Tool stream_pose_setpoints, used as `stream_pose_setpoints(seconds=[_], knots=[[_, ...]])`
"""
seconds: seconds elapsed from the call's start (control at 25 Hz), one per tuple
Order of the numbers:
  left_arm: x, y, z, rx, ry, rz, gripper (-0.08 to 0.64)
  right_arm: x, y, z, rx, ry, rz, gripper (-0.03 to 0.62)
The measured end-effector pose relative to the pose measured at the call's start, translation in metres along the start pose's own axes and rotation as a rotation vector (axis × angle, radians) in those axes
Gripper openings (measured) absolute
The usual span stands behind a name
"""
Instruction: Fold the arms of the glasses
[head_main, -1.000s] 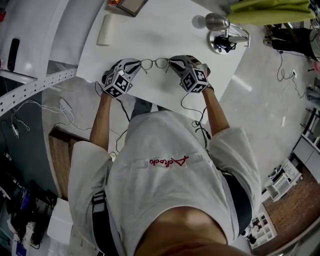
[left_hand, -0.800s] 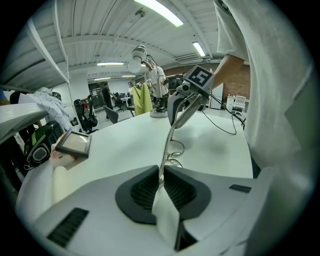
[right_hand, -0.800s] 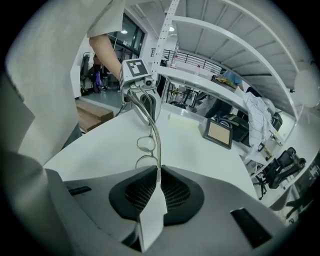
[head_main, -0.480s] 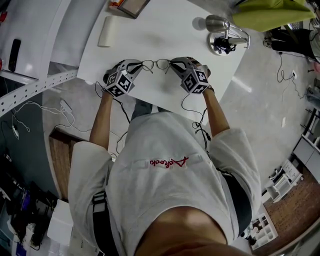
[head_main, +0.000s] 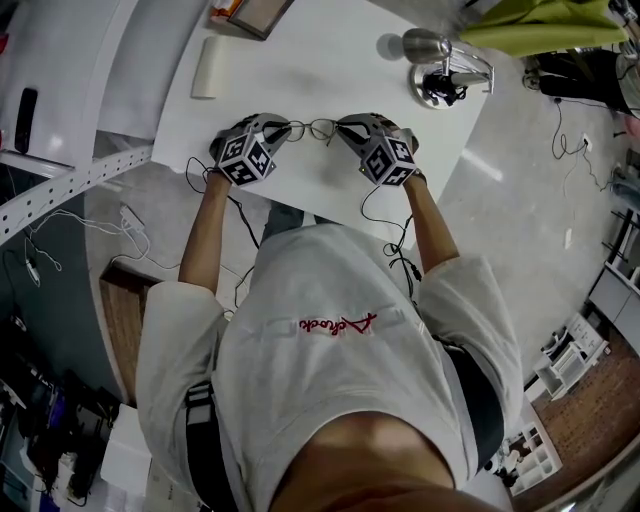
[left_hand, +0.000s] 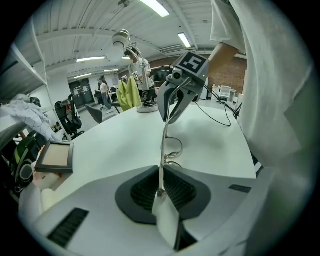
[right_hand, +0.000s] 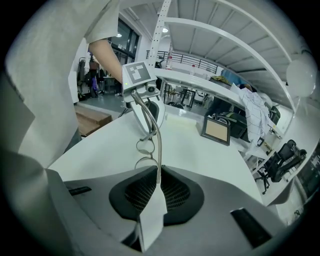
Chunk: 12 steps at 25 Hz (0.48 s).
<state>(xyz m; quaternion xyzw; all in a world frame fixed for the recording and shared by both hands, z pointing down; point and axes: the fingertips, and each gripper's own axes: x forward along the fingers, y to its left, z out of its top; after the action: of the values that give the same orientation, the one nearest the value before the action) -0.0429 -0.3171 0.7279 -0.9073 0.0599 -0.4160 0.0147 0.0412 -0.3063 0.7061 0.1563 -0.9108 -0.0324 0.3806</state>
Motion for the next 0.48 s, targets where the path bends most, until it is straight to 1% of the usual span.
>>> stream_pose_setpoints(seconds=[0.24, 0.48], knots=[[0.017, -0.004, 0.000, 0.041, 0.043, -0.050, 0.048, 0.000, -0.002, 0.001, 0.008, -0.004, 0.004, 0.044], [0.024, -0.004, 0.001, 0.038, 0.056, -0.072, 0.049, -0.002, -0.004, -0.002, 0.014, -0.003, 0.006, 0.044]])
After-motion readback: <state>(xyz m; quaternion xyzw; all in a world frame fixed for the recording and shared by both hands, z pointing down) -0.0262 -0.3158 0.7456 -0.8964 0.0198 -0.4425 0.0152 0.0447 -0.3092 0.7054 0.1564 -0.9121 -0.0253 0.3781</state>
